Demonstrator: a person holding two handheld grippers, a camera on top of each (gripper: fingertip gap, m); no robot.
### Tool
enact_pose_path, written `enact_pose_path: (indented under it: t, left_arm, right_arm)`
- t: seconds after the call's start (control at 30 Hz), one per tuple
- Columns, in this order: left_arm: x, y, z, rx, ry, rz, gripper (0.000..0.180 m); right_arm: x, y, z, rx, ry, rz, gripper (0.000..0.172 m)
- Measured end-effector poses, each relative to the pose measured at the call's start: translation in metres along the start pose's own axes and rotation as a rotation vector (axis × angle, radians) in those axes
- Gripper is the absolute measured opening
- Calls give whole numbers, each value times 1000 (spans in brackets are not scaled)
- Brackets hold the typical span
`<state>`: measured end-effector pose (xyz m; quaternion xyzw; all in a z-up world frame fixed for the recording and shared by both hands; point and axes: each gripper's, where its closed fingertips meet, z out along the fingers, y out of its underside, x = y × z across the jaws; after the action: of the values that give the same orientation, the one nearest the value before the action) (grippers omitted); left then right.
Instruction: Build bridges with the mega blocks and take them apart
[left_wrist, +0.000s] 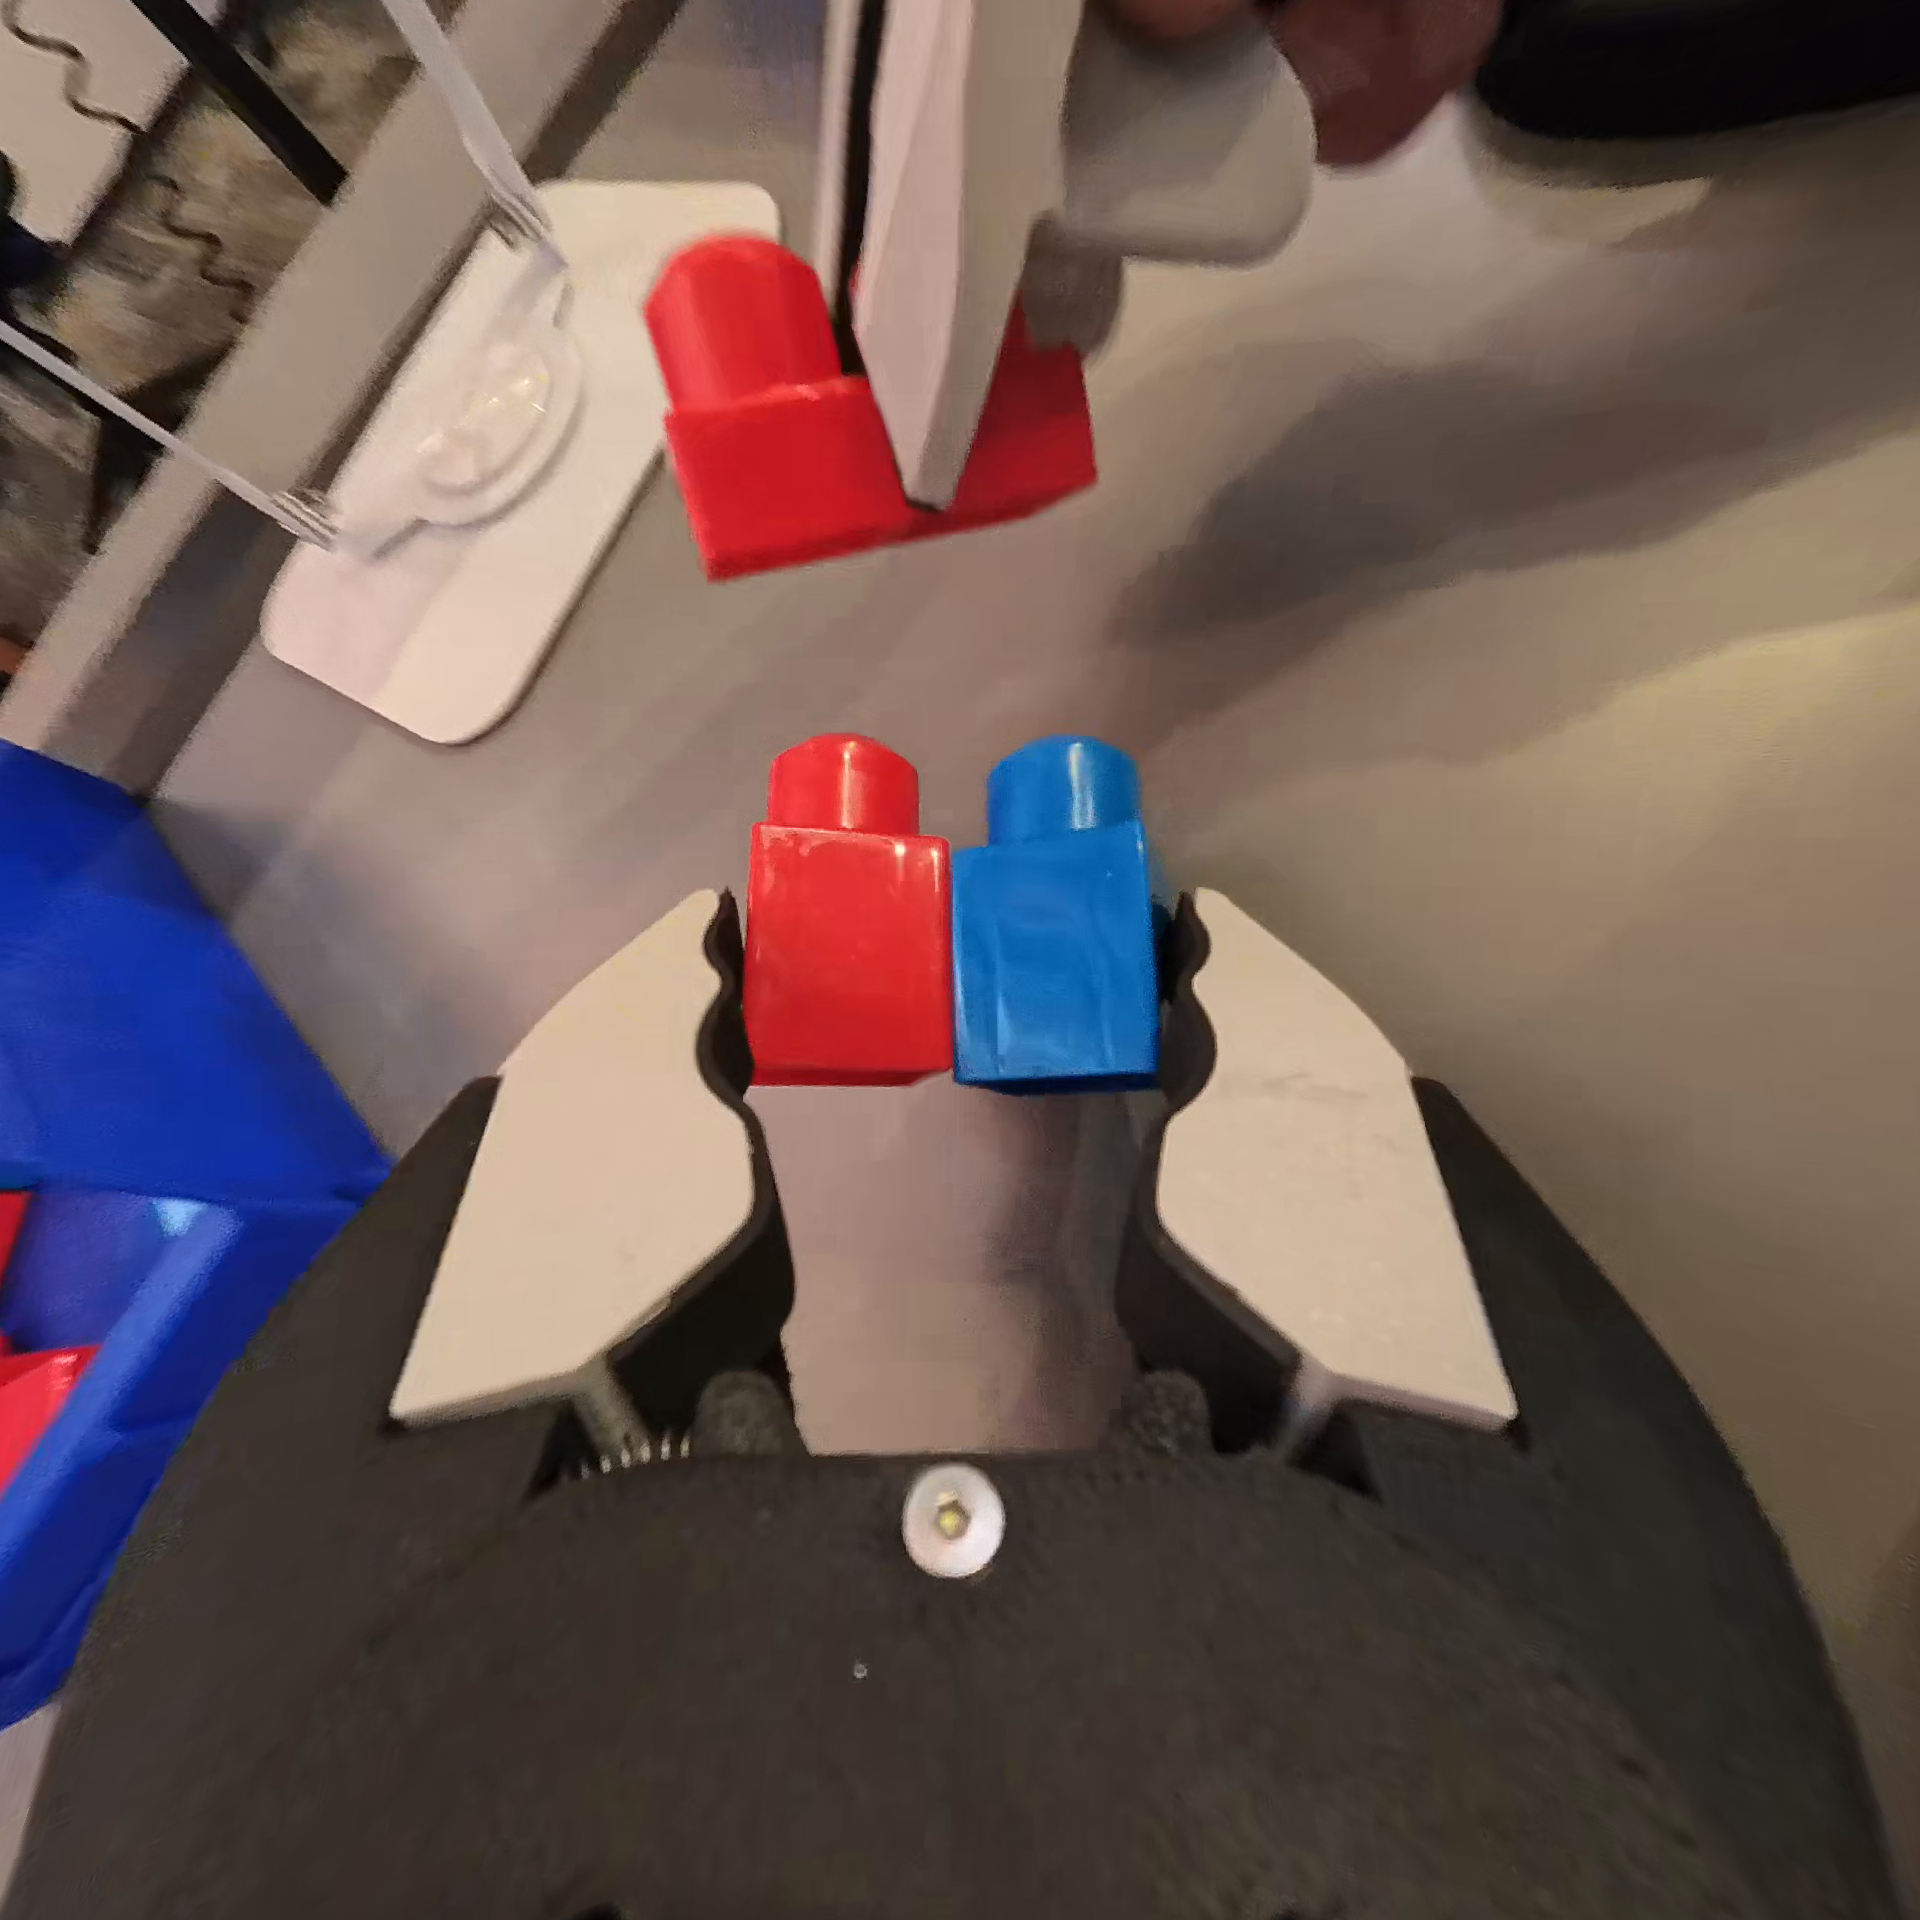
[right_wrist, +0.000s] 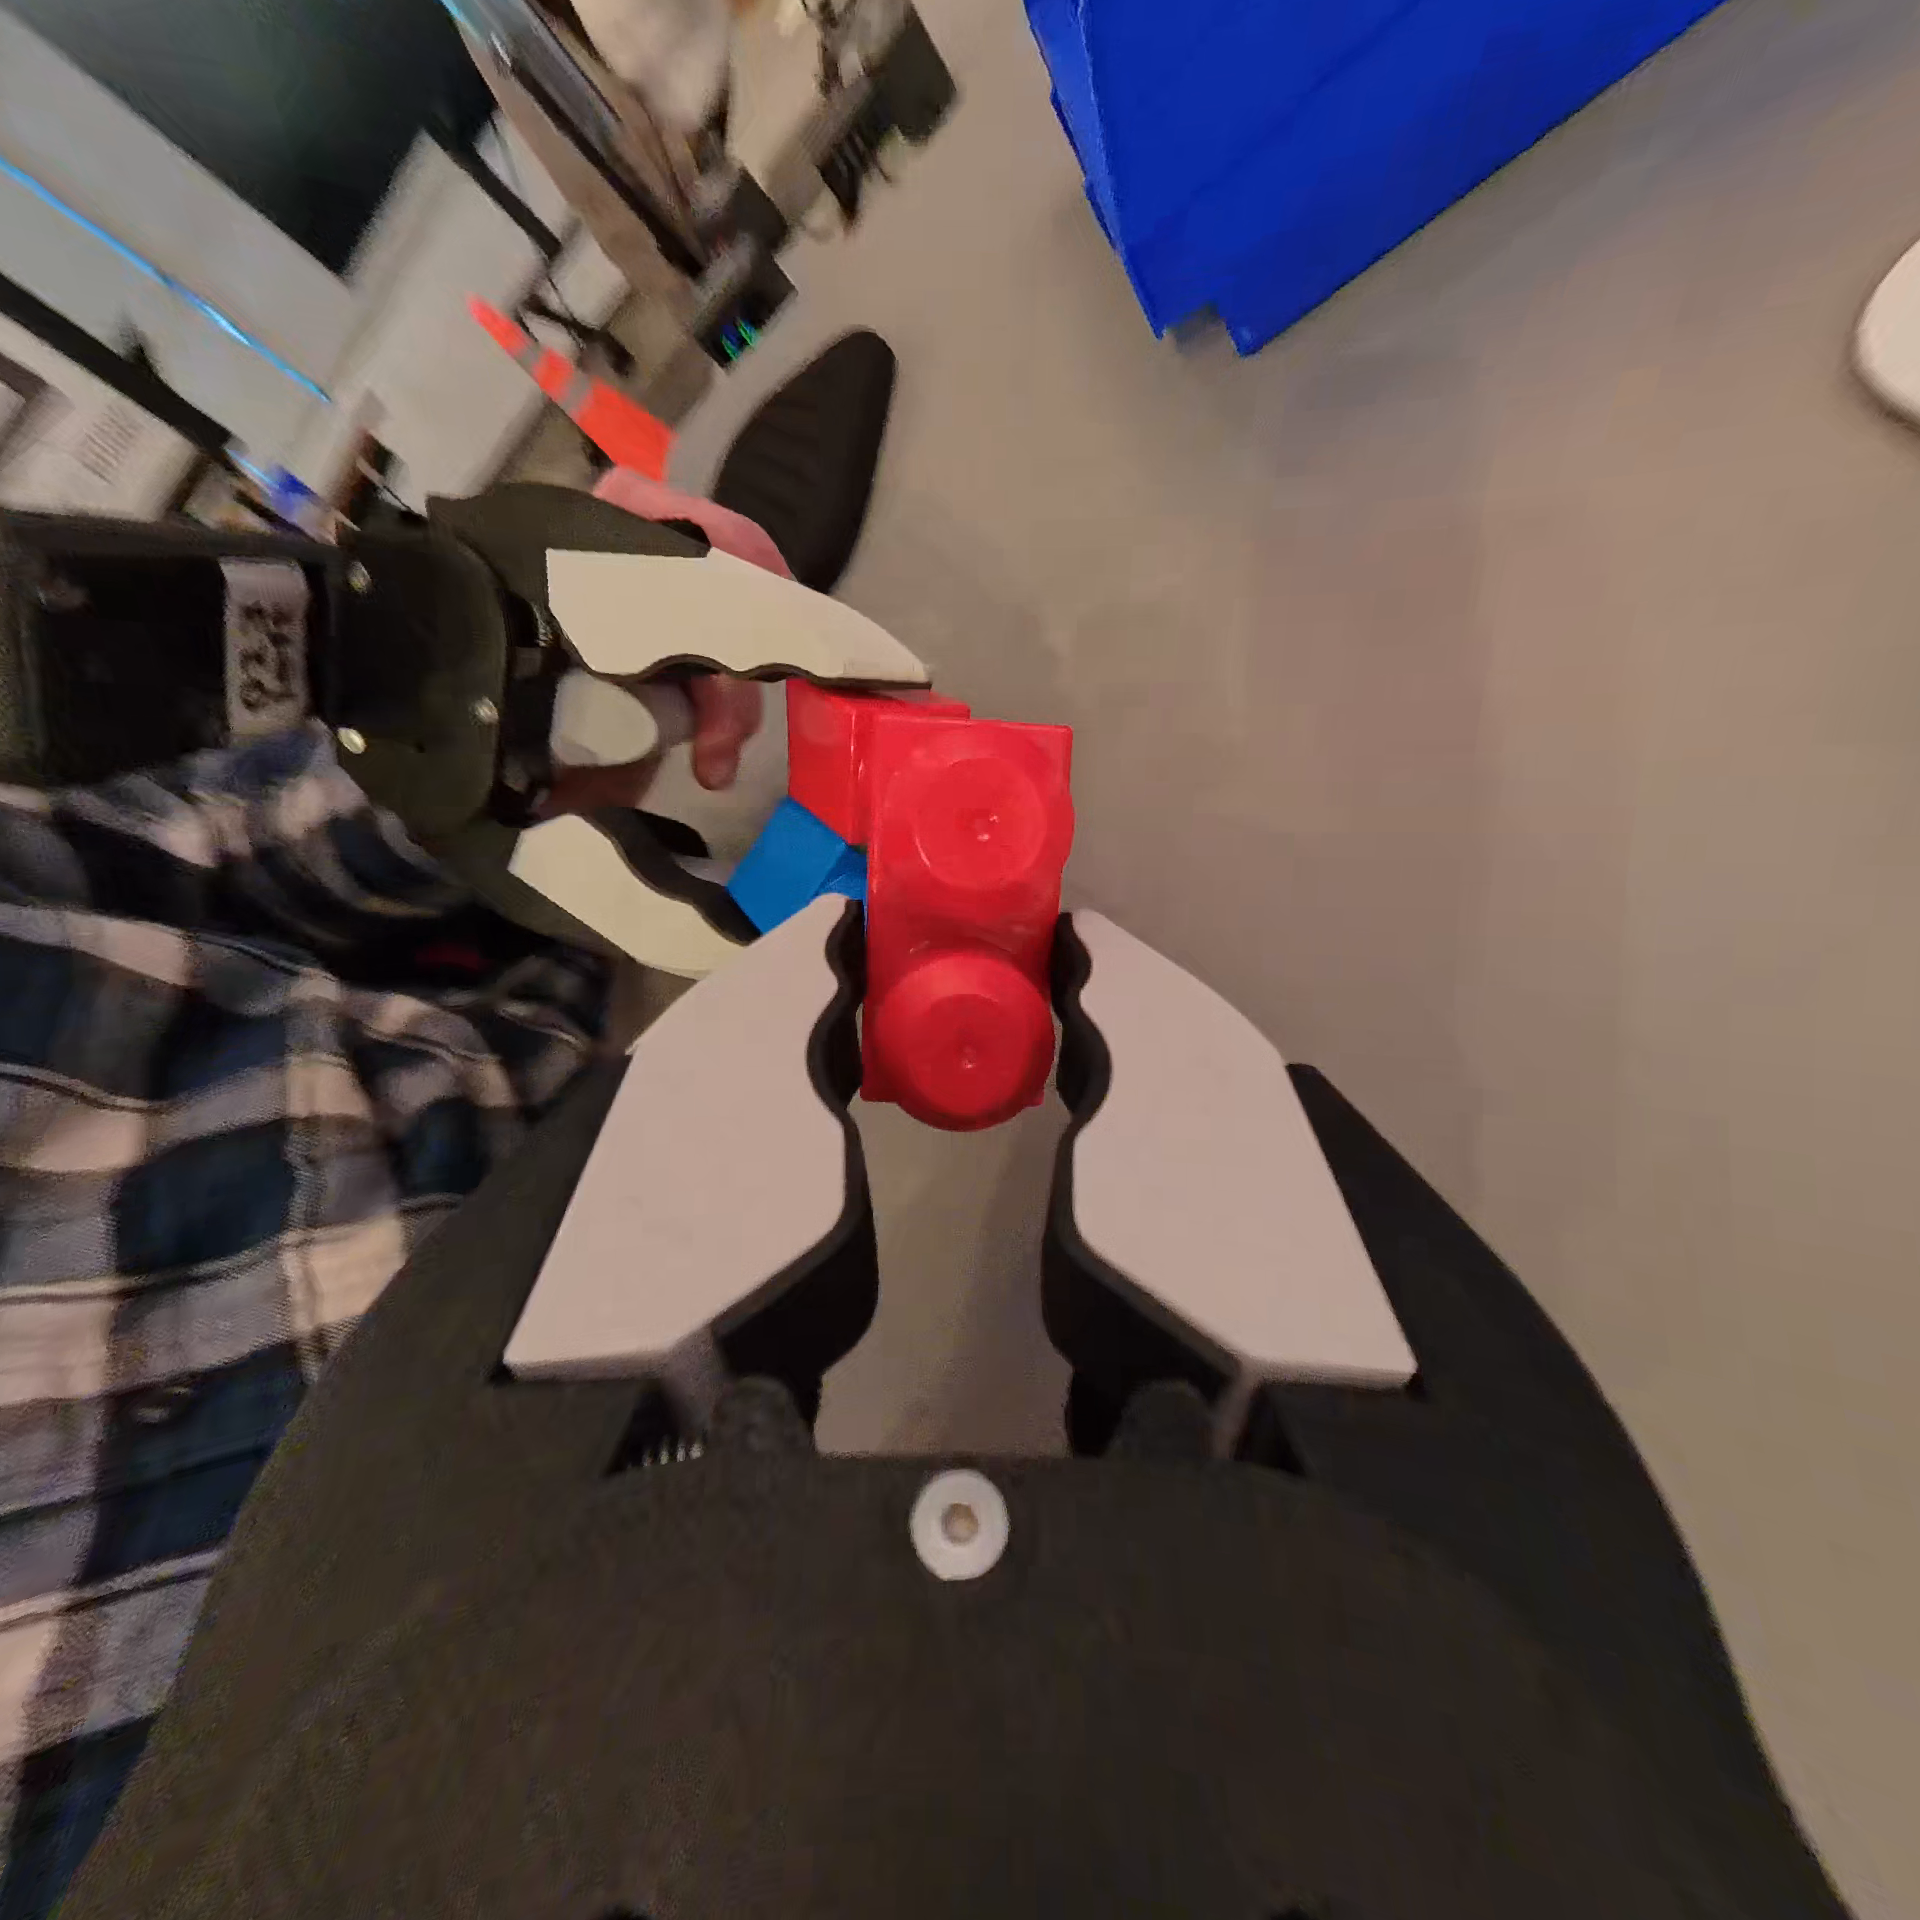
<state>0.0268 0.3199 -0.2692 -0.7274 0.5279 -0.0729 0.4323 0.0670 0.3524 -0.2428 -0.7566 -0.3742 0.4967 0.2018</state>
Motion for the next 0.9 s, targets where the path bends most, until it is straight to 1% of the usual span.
enact_pose_path:
  t: [0.1,0.17,0.23,0.33,0.43,0.5,0.6,0.73,0.9]
  left_arm:
    - [-9,-14,-10,31,-66,63,77]
    - [-13,-23,-15,40,-101,117,77]
    - [-18,-27,-18,15,-141,174,77]
    - [-22,-36,-22,13,-173,238,77]
    - [-25,-44,-26,19,-205,302,77]
    - [-26,-50,-29,36,-206,326,77]
    - [-28,-55,-32,40,-219,374,77]
    - [-30,-62,-36,59,-214,402,77]
    - [-32,-70,-38,84,-187,408,77]
  right_arm:
    - [-13,-6,1,140,-149,133,34]
    - [-18,-13,0,221,-212,191,34]
    - [-25,-19,-1,276,-272,229,34]
    - [-36,-19,5,276,-304,222,34]
    - [-36,-26,4,330,-292,203,34]
    - [-41,-29,1,358,-349,212,34]
    - [-46,-32,-2,376,-385,180,34]
    - [-51,-36,-7,409,-444,161,34]
    - [-56,-40,-12,386,-446,128,34]
